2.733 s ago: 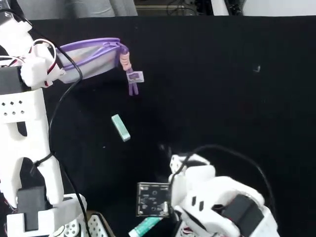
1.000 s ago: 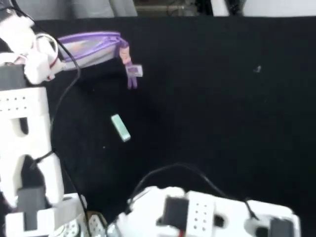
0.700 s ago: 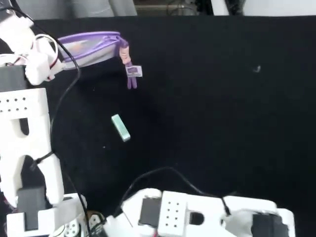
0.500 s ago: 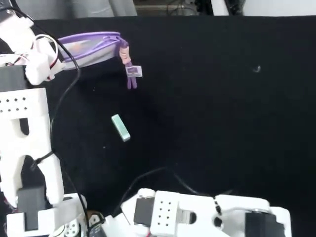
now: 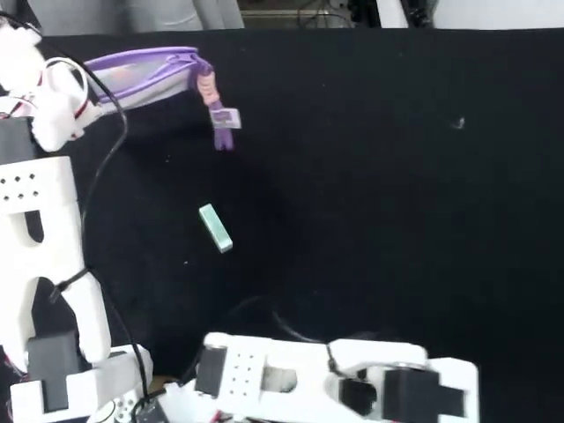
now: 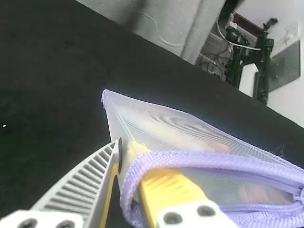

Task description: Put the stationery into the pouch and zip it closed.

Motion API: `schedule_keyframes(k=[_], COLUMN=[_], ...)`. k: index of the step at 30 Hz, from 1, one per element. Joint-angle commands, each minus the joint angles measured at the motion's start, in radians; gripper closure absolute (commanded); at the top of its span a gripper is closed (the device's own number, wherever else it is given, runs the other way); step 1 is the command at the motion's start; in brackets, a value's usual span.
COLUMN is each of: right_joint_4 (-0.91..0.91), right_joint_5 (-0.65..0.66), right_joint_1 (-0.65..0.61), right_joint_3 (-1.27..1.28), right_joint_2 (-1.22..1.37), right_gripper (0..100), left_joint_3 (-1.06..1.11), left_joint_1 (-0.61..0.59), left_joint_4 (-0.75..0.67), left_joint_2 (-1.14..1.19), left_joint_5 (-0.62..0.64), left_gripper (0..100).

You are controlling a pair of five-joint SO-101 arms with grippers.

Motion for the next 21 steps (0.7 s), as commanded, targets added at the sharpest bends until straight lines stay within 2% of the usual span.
schedule_keyframes(k=[1, 7, 21], right_joint_4=[0.046, 0.112, 0.247], right_joint_5=[-0.006, -0.006, -0.006], right_joint_1=[-0.009, -0.008, -0.014], right_joint_3=[-0.054, -0.076, -0.074], right_joint_2=[0.076, 0.07, -0.153], right_gripper=[76.1, 76.1, 76.0], left_joint_3=[-0.024, -0.025, -0.024], left_joint_1=[-0.005, -0.007, -0.099], left_joint_4=[-0.031, -0.032, -0.101], left_joint_2=[-0.037, -0.037, -0.037], left_joint_5=[-0.011, -0.011, -0.011], left_gripper=[97, 97, 97])
